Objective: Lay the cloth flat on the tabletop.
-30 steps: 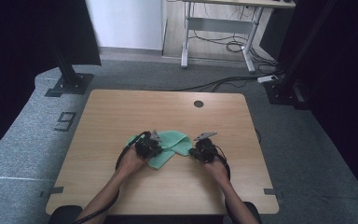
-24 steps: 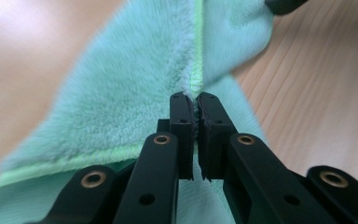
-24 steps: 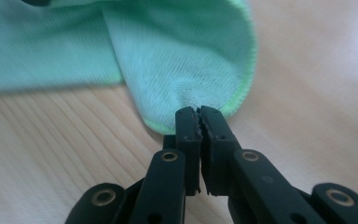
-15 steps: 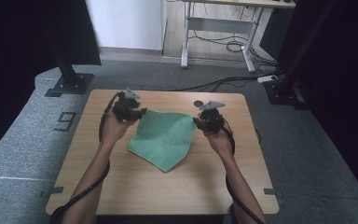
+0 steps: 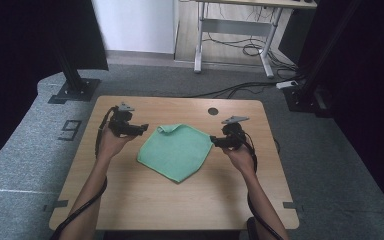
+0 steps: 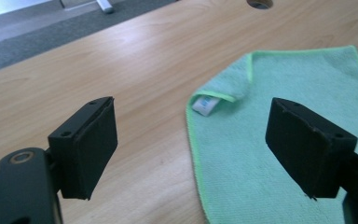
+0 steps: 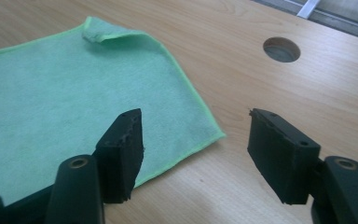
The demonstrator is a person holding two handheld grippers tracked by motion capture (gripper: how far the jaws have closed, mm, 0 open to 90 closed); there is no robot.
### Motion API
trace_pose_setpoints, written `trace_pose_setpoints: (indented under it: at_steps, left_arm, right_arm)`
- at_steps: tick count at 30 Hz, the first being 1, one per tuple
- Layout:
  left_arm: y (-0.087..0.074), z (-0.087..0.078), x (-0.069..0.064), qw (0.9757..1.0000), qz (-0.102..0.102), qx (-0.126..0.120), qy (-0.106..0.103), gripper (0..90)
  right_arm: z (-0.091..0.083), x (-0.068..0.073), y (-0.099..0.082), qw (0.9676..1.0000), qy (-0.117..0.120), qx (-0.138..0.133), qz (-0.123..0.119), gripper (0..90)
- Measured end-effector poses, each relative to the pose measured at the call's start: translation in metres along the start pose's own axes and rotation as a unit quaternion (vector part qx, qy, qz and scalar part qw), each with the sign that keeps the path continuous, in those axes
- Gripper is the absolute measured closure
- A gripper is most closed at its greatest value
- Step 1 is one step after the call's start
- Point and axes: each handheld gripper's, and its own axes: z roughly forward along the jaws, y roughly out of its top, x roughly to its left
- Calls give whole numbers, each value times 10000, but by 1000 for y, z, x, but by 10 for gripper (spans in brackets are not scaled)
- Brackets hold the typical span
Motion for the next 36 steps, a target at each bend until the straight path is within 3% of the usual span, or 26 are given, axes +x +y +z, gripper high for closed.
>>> trace_pose_setpoints:
  at_steps: [7,12,16,22,24,28,31,36]
  left_arm:
    - [-21,18,-7,9997,74,222,-101,155]
    - [-41,31,-6,9993,-15,347,-152,99]
    - [-57,39,-4,9990,-79,418,-139,65]
    - [-83,51,-1,9979,-130,638,4,61]
    - [-89,53,0,9974,-100,712,94,63]
    - [-95,49,0,9971,-306,663,208,72]
    - [-99,44,-5,9971,-325,659,216,82]
    - [-106,34,-19,9969,-239,740,139,83]
  right_arm:
    - [4,15,-15,9996,268,11,-11,315]
    - [13,28,-31,9991,380,162,83,206]
    - [21,39,-44,9986,470,231,92,147]
    - [36,54,-58,9977,570,356,93,141]
    - [40,59,-60,9978,539,376,91,141]
    - [47,66,-64,9979,411,507,-42,142]
    - [51,69,-69,9973,259,655,-220,139]
    - [47,63,-71,9973,174,682,-209,142]
